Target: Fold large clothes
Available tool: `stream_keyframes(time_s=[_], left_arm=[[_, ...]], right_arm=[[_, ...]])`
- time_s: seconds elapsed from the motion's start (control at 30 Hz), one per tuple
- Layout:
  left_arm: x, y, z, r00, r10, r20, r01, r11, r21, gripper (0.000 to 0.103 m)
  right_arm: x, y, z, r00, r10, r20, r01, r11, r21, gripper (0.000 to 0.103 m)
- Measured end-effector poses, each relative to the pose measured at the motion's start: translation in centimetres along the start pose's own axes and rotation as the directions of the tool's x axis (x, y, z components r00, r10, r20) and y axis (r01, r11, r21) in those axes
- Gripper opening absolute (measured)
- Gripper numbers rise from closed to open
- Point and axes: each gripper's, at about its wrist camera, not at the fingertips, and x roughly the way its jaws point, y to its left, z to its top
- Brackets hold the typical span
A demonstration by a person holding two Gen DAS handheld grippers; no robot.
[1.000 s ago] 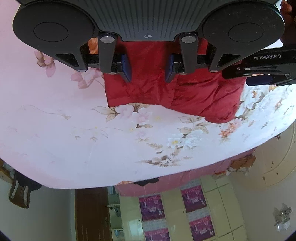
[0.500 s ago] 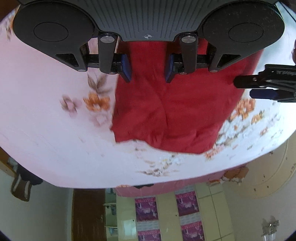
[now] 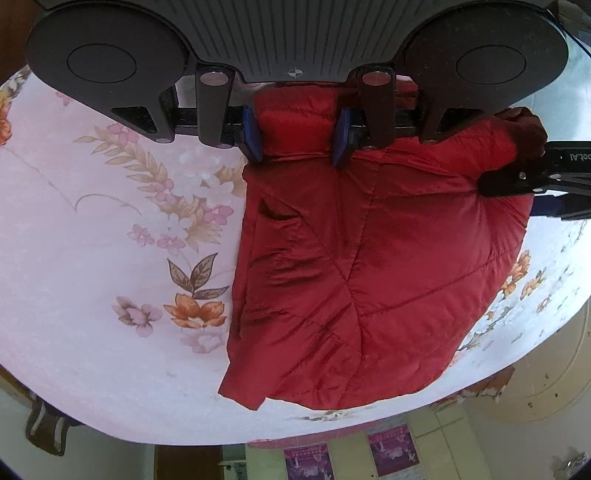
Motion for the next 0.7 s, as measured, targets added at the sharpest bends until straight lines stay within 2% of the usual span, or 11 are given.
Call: stream_keyframes(time_s=[0.13, 0.2, 0.23, 0.27, 0.4, 0.57, 0.6, 0.67, 0.7], left_arm=[[-0.5, 0.6, 0.5, 0.999, -0.03, -0.014, 0.029, 0.997, -0.07, 0.076], [-1.1, 0.8, 1.0, 0.999, -0.037, -0.011, 0.036, 0.995, -0.098, 0.078], [-1.4, 0.9, 1.4, 0.999, -0.038, -0.008, 0.037, 0.993, -0.111, 0.078], [-1.6, 0.8, 1.7, 0.999, -0.034, -0.002, 0.034, 0.993, -0.113, 0.078], [-2.5, 0.5, 3.4, 0.999, 0.005, 0.044, 0.0, 0.994, -0.11, 0.088], [-1.2, 2.2, 5.3, 0.999, -0.001, 0.045, 0.011, 0.971, -0.24, 0.09], [-0.7, 2.6, 5.5, 0.999, -0.006, 0.038, 0.016, 0.965, -0.263, 0.09], [0.1, 3.1, 5.7, 0.999, -0.026, 0.03, 0.034, 0.951, -0.308, 0.09], [0.4, 3.2, 5.8, 0.999, -0.031, 0.029, 0.039, 0.946, -0.323, 0.09]], right_arm=[[-1.4, -0.8, 0.7, 0.999, 0.043, -0.009, -0.043, 0.999, 0.032, 0.04], [-2.2, -1.7, 1.5, 0.998, 0.067, 0.007, -0.067, 0.996, 0.062, 0.046], [-2.6, -2.0, 2.0, 0.997, 0.067, 0.028, -0.069, 0.995, 0.072, 0.063], [-3.1, -2.2, 2.5, 0.997, 0.063, 0.054, -0.067, 0.995, 0.074, 0.073], [-4.0, -3.1, 4.7, 0.99, 0.091, 0.107, -0.099, 0.993, 0.072, 0.073], [-2.2, -4.7, 7.6, 0.98, 0.159, 0.118, -0.176, 0.973, 0.151, 0.074], [-1.6, -4.9, 8.2, 0.977, 0.177, 0.118, -0.195, 0.966, 0.169, 0.075], [-0.7, -5.4, 9.2, 0.973, 0.194, 0.124, -0.215, 0.958, 0.19, 0.088], [-0.2, -5.6, 9.6, 0.97, 0.205, 0.128, -0.227, 0.955, 0.194, 0.089]])
